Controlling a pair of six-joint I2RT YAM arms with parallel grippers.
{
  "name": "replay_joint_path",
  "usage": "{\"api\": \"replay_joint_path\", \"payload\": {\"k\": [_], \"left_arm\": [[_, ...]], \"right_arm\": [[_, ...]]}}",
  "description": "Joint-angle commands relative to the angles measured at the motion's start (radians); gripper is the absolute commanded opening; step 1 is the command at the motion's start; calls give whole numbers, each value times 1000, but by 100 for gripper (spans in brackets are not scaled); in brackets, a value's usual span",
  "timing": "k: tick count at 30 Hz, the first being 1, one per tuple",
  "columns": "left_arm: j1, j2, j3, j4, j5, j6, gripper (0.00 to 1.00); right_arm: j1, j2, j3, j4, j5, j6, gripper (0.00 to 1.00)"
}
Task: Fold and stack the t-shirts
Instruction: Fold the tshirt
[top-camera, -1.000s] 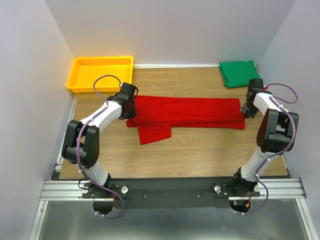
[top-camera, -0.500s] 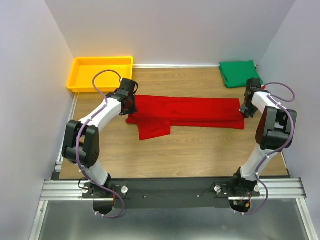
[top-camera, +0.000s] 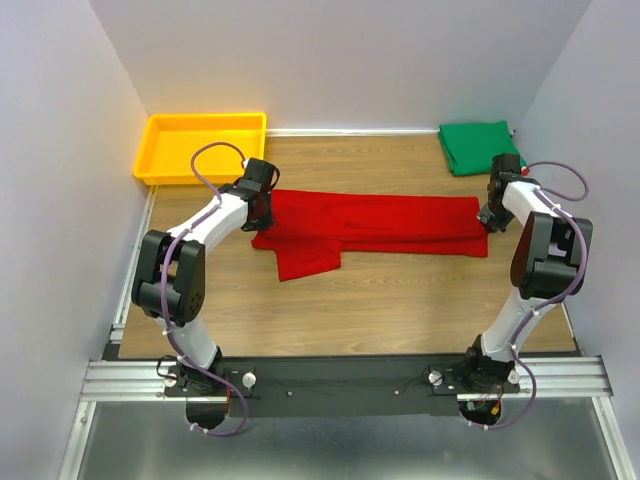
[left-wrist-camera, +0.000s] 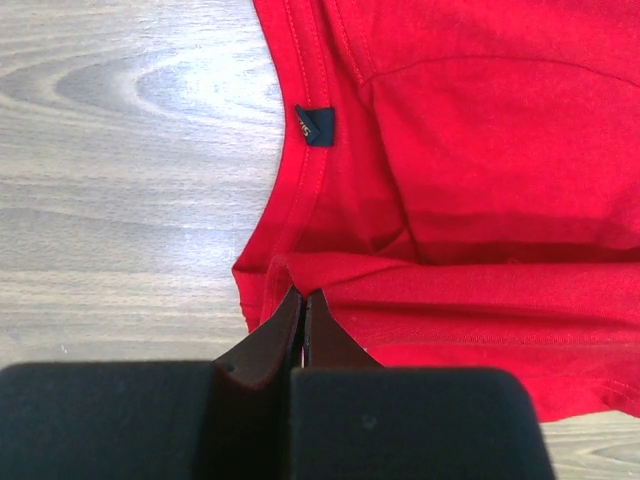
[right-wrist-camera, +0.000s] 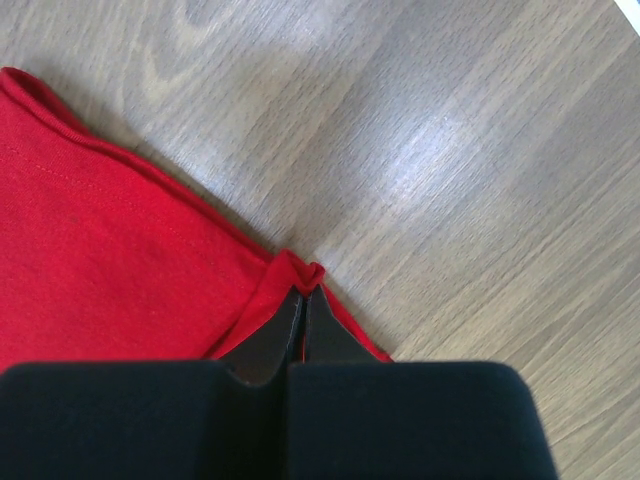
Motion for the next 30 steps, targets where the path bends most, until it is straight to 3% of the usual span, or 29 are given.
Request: {"api": "replay_joint_path", "payload": {"k": [1, 11, 14, 16, 17, 19, 21, 22, 24, 26, 30], "left_arm": [[22, 10, -28, 26, -64, 0, 0], [24, 11, -32, 58, -80, -9, 3], [25, -4, -54, 70, -87, -12, 10], [24, -16, -65, 73, -91, -15, 20], [25, -22, -68, 75, -94, -15, 23], [25, -45, -69, 72, -97, -17, 34], [25, -68, -69, 64, -111, -18, 42], [25, -99, -68, 59, -120, -21, 54], [25, -154, -66, 49, -159, -31, 67], [25, -194, -68, 44, -191, -31, 72], [25, -318, -95, 44, -238, -32, 75]], "right_arm": [[3, 24, 31, 31, 14, -7, 1], [3, 50, 44, 61, -49, -21, 5], [10, 55, 47, 64, -53, -32, 9], [16, 50, 47, 62, -57, -38, 12], [18, 44, 45, 65, -61, -47, 25], [24, 33, 48, 64, -79, -70, 30], [35, -4, 47, 64, -74, -91, 50], [50, -19, 45, 64, -63, -98, 58], [78, -70, 41, 62, -40, -122, 75], [99, -122, 39, 61, -40, -147, 83], [180, -223, 11, 54, -49, -167, 84]]}}
